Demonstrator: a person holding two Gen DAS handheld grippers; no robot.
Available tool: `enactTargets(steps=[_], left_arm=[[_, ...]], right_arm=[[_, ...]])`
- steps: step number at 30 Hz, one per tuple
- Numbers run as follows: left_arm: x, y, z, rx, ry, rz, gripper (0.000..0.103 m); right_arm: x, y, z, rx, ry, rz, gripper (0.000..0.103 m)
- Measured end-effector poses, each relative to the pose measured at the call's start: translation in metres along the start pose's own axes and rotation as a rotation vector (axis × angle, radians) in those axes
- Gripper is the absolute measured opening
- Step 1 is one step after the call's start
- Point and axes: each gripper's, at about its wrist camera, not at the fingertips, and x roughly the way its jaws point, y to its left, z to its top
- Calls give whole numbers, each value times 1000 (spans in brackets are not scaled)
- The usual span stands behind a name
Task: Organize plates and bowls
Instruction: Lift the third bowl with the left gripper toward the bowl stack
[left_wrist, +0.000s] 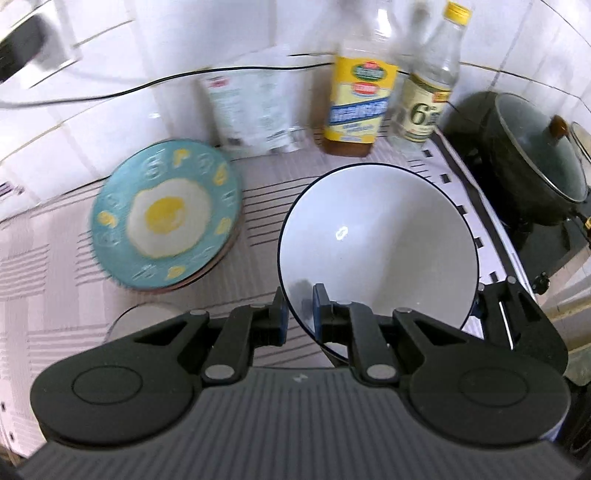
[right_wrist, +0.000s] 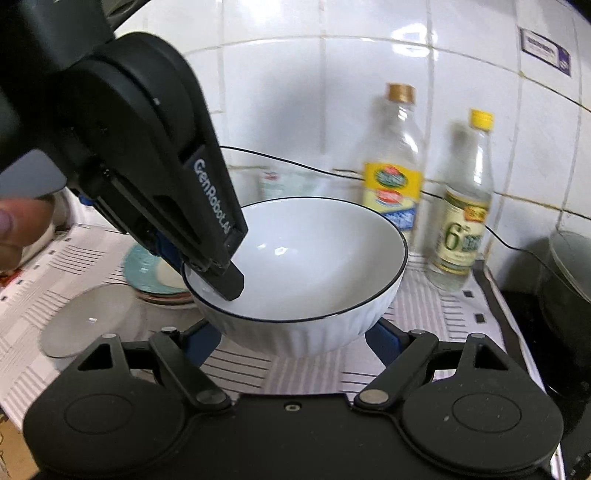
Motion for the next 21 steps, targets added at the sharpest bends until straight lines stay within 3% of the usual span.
enactTargets(steps=[9, 15, 21], left_arm=[[-36, 61, -34, -118, 11, 62, 11], [-38, 99, -52, -198, 33, 108, 11], [-29, 121, -62, -248, 62, 118, 12]], right_arm=[[-13, 58, 10, -51, -7, 125, 88], [-8, 97, 11, -92, 13, 202, 88], [5, 112, 14, -111, 53, 266, 88]])
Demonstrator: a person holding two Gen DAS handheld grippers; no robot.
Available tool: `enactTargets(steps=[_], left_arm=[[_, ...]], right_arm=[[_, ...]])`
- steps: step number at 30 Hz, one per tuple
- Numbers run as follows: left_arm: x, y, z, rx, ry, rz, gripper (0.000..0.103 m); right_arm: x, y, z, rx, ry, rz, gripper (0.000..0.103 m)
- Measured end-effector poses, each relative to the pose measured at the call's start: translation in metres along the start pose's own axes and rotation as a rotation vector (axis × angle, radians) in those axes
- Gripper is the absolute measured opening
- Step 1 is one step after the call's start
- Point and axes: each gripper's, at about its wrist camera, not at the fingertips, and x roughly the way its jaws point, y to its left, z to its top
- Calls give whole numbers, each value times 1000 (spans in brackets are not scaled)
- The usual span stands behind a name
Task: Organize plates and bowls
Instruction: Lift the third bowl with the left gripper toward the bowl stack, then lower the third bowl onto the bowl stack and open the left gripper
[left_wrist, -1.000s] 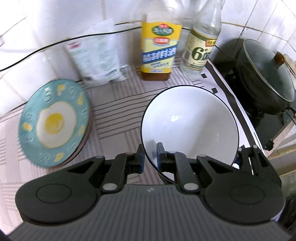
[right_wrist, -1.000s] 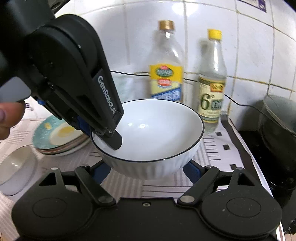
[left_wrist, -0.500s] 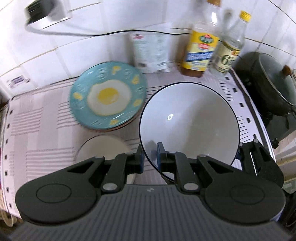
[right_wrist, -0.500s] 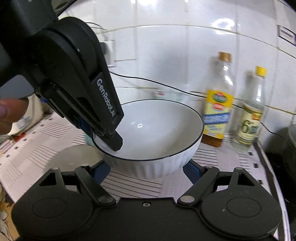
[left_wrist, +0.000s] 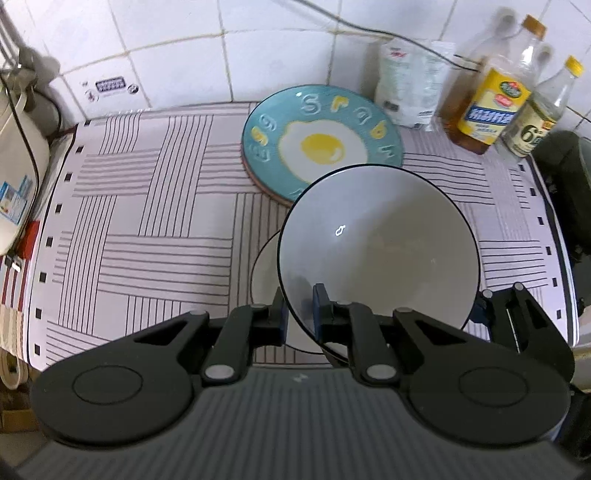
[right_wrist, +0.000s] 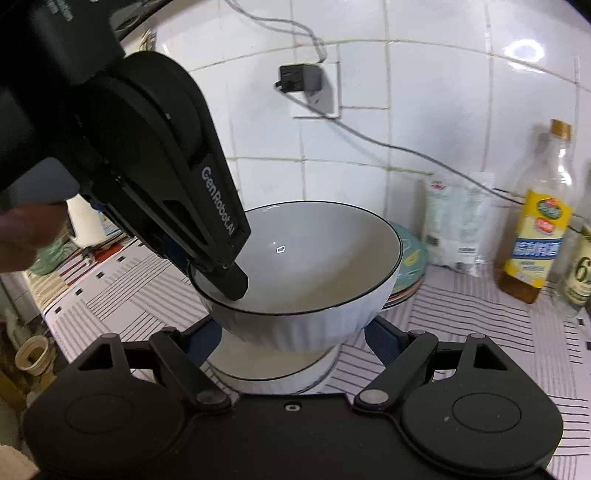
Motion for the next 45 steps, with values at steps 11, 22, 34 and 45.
enactTargets(steps=[11, 22, 34, 45], left_arm=[[34, 12, -6, -56, 80, 36, 12], [48, -1, -6, 15, 95, 131, 13], [53, -4, -10, 40, 84, 172, 15], [36, 7, -13, -8, 63, 78, 19]], right_arm=[[17, 10, -12, -82, 64, 63, 88], [31, 12, -10, -164, 135, 76, 93], [39, 21, -12, -211, 157, 43, 97], [24, 25, -14, -162, 138, 40, 97]])
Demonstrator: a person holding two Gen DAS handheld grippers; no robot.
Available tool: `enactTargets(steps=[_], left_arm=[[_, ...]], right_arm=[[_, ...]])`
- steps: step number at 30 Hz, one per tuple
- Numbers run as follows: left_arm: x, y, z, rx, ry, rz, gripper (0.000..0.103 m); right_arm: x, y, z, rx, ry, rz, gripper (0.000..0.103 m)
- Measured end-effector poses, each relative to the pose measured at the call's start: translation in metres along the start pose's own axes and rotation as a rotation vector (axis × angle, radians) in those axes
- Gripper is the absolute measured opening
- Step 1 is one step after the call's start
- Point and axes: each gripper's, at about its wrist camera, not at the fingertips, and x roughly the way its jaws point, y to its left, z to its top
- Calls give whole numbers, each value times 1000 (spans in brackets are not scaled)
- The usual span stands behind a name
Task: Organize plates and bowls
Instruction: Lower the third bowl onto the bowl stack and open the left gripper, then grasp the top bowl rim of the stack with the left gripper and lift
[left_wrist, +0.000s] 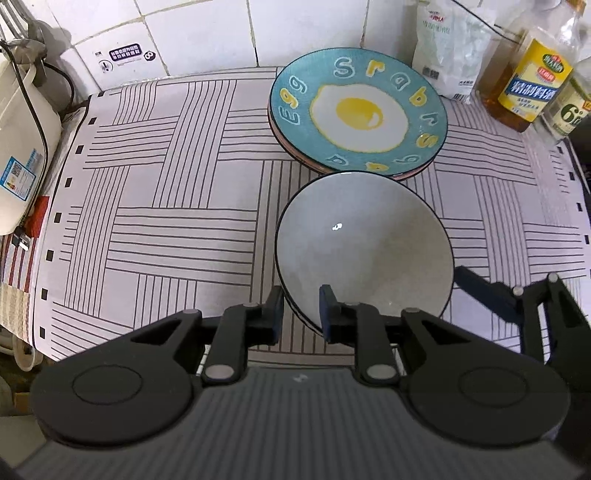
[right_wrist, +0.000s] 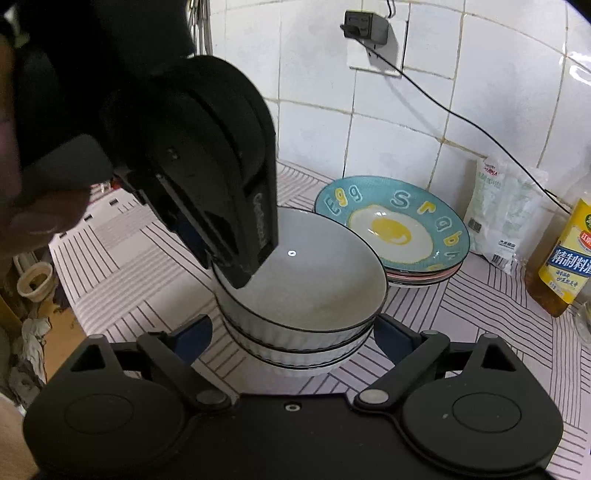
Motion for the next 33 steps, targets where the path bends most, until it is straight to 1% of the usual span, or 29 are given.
enactTargets(steps=[2, 6, 10, 14, 18, 21, 25, 29, 33], left_arm=[[-4, 1, -1, -1, -5, -7, 20], [-13, 2, -4, 3, -21, -18, 26], [-23, 5, -8, 8, -39, -41, 31], [-33, 12, -15, 1, -63, -82, 34], [-39, 23, -25, -17, -85, -128, 41], [-40, 34, -31, -43, -91, -165, 41], [-37, 52, -38, -90, -91, -223, 48], [-28, 70, -42, -160, -85, -290, 49], [-21, 82, -41, -228, -89, -337, 49]], right_arm=[[-4, 4, -1, 8, -8, -11, 97], [-12, 9, -2, 20, -23, -16, 97], [-19, 10, -4, 59, -35, -15, 97], [-26, 14, -8, 96, -39, -19, 97], [-31, 17, -13, 152, -43, -20, 97], [-34, 19, -19, 210, -51, -18, 97], [-34, 21, -25, 260, -51, -29, 97], [-30, 20, -34, 291, -67, -46, 97], [-16, 14, -40, 298, -39, -59, 97]])
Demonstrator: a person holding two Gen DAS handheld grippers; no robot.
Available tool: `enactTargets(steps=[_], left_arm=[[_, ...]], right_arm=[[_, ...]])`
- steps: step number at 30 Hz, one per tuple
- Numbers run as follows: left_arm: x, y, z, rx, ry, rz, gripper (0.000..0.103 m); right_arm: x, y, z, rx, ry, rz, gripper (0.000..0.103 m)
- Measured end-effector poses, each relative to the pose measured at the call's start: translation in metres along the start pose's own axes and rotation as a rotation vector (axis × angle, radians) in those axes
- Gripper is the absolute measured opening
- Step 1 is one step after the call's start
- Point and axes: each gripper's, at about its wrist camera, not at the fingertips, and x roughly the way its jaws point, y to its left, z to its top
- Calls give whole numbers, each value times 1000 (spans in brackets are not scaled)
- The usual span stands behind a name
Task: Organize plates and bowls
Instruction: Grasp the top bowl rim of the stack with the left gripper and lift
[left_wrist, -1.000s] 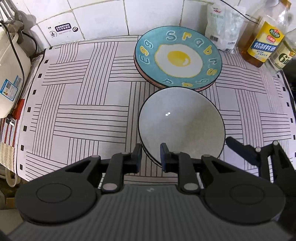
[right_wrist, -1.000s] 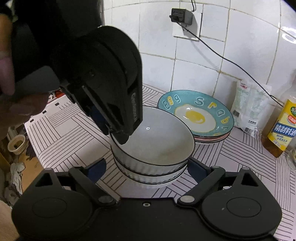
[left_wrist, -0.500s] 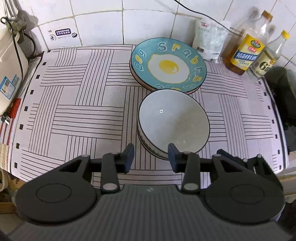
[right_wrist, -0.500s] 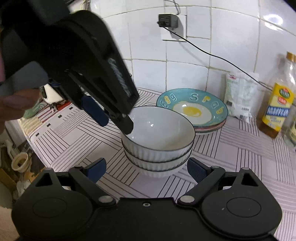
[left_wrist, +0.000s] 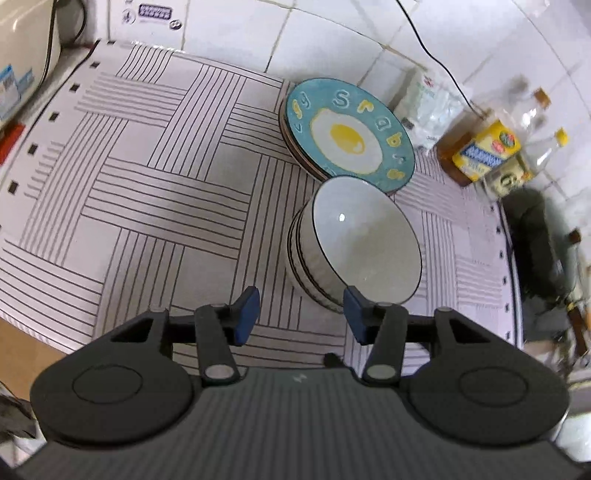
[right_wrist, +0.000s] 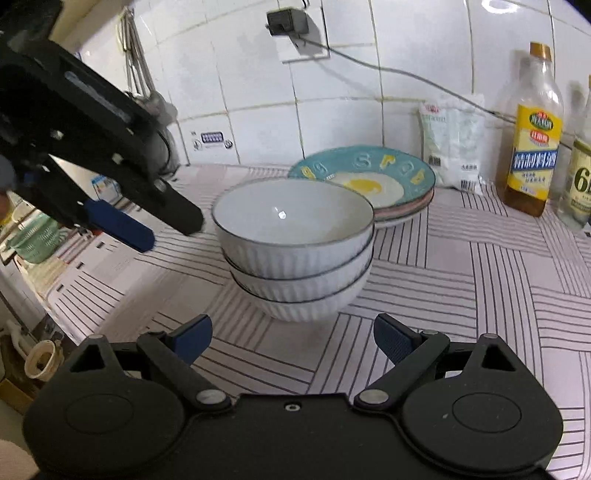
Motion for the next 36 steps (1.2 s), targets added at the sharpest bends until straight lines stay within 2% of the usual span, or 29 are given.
enactTargets(steps=[7, 11, 14, 17, 19, 23, 28, 34, 36], left_arm=[[11, 9, 10, -22, -26, -31, 49], [25, 11, 18, -21, -40, -72, 49], [49, 11, 20, -7, -13, -92, 49], [77, 8, 25, 28, 53, -57, 47], [84, 6, 28, 47, 54, -58, 47], [95, 5, 29, 46, 75, -74, 43], [98, 7, 27, 37, 56, -83, 45], [107, 15, 31, -25, 56, -129, 48], [108, 14, 31, -14, 55, -133, 48]], right_arm=[[34, -2, -9, -43, 26, 17, 97], [54, -5, -14, -58, -18, 7, 97], [62, -9, -17, -53, -73, 19, 97], [70, -13, -19, -35, -99, 38, 97], [75, -15, -18, -32, -108, 44, 97], [80, -16, -10, -54, -90, 68, 97], [85, -21, -5, -44, -66, 96, 98], [88, -24, -2, -77, -42, 128, 99], [91, -28, 1, -97, -27, 147, 98]])
